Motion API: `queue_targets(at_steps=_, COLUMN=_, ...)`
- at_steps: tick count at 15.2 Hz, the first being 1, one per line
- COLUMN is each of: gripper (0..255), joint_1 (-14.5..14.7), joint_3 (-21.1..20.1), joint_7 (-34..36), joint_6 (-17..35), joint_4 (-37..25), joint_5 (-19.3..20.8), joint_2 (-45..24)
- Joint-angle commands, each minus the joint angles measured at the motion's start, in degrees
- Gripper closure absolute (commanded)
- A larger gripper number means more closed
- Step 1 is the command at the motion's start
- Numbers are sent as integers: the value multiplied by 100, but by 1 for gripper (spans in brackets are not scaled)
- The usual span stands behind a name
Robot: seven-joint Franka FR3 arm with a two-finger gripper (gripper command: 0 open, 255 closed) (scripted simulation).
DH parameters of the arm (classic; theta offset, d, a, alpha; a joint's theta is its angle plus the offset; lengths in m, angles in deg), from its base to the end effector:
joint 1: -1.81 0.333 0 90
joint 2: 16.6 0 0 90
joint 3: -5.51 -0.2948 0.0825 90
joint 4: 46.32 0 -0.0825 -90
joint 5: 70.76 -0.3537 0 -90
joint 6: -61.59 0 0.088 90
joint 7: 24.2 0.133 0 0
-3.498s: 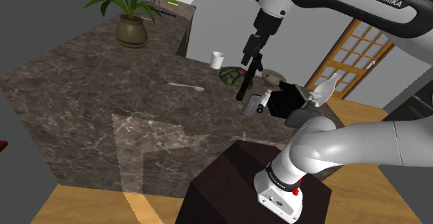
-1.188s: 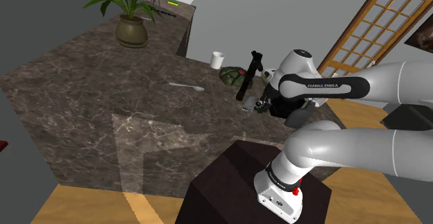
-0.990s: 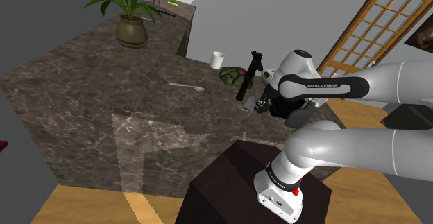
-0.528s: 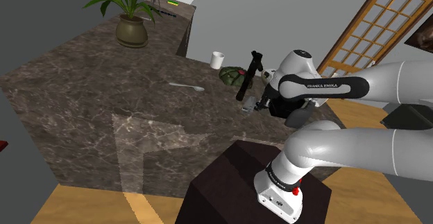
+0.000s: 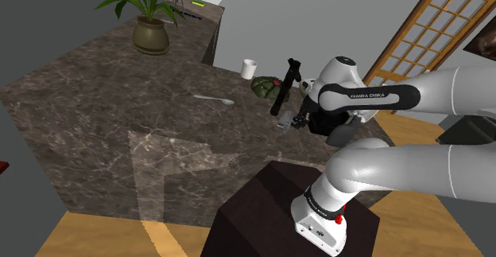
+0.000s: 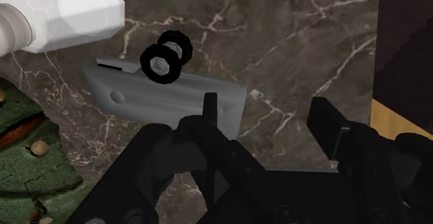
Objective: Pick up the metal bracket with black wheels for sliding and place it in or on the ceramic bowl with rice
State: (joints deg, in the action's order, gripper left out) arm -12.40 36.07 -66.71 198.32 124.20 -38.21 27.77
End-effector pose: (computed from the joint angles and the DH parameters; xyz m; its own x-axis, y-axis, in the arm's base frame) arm 0.2333 -0.1903 0.3212 0.8924 0.4469 0.0623 0.4317 -0.8859 0.1700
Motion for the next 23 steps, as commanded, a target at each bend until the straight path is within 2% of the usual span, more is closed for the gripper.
queue_targets(at_steps=1, gripper=0, joint_1=237, joint_3=249, joint_7=-94, joint_6=75, joint_4=-436, joint_5=-187, joint_2=-690)
queue_targets(at_steps=3, gripper=0, joint_1=591, joint_3=622, joint_7=-311, joint_6=100, joint_4=-999, joint_5=-544, joint_2=-1507)
queue_targets(at_steps=6, gripper=0, joint_1=1196, joint_3=1259, joint_7=-857, joint_6=32, joint_4=-1847, joint_5=-1356, joint_2=-2695)
queue_targets(at_steps=7, gripper=0, joint_1=1302, joint_3=1373, joint_7=-994, joint_6=7, joint_4=-2004, joint_5=-1554, joint_2=-2923)
queue_targets(at_steps=15, gripper=0, joint_1=1541, joint_3=1647, joint_7=-1377, joint_6=810, joint_4=-1819, joint_5=-2045, joint_2=-3634)
queue_targets(at_steps=22, gripper=0, joint_1=1538, joint_3=1643, joint_7=-1377, joint_6=811, joint_4=-1819, joint_5=-2046, joint_2=-3635)
queue_targets(at_steps=23, gripper=255, joint_1=1537, joint_3=1643, joint_7=-1378, joint_6=813, joint_4=-1817, joint_5=-2046, joint_2=-3635)
